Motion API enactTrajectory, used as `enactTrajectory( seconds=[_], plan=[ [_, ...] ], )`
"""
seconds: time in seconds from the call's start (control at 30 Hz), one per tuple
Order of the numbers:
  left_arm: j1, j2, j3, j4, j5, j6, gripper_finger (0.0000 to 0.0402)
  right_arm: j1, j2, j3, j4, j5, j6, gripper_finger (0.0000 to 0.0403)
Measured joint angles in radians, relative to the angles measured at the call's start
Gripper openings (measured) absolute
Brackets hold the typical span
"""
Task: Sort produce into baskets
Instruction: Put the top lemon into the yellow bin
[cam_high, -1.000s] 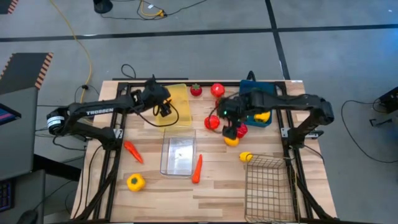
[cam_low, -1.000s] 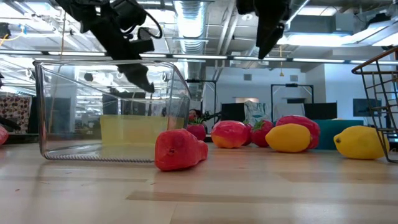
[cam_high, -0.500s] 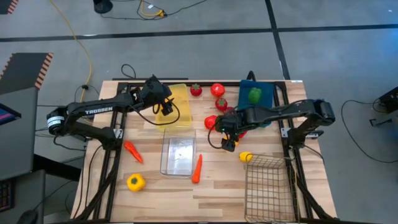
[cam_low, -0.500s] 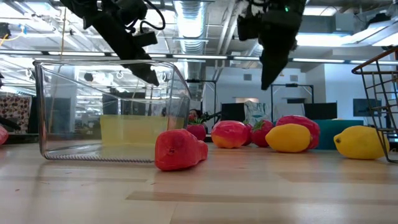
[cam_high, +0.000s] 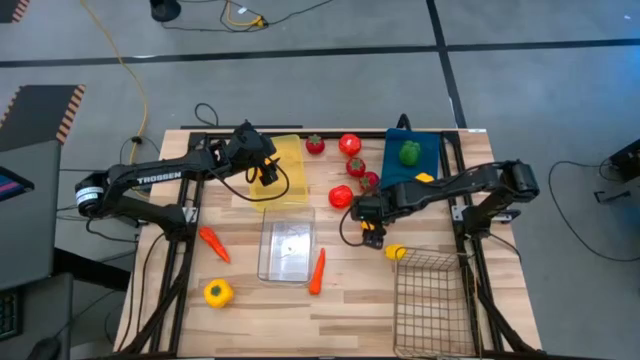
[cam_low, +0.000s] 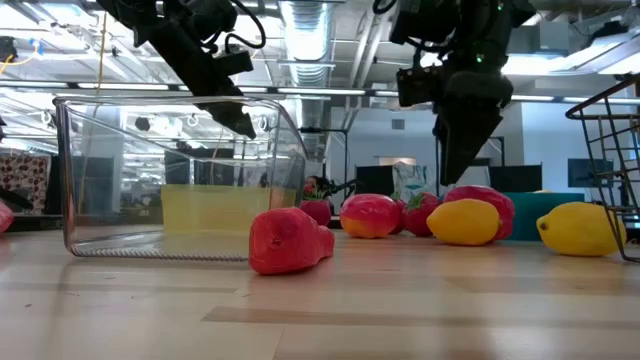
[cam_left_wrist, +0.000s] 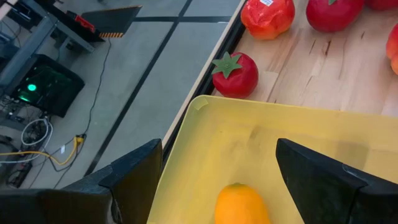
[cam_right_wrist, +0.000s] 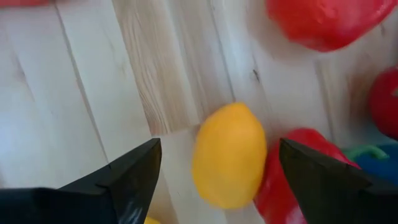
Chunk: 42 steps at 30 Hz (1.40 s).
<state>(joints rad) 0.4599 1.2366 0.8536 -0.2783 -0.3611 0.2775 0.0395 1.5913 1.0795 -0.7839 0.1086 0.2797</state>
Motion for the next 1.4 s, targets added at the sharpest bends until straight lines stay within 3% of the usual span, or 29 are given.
enactTrajectory(
  seconds=[0.43, 0.87, 1.2, 1.4],
  plan=[
    [0.0, 0.0, 0.0, 0.0, 0.0, 0.0, 0.0303, 0.0, 0.0, -0.096, 0.076, 0.002, -0.026, 0.0331],
    [0.0, 0.0, 0.0, 0.0, 0.0, 0.0, 0.0303, 0.0, 0.001, -0.1, 0.079, 0.005, -0.027, 0.0331],
    [-0.001, 0.0, 0.0, 0.0, 0.043, -0.003, 0.0303, -0.002, 0.143, -0.092, 0.072, 0.001, -0.029, 0.0328],
    [-0.001, 0.0, 0.0, 0.0, 0.04, -0.003, 0.0303, -0.002, 0.173, -0.073, 0.064, -0.002, -0.03, 0.03]
  ],
)
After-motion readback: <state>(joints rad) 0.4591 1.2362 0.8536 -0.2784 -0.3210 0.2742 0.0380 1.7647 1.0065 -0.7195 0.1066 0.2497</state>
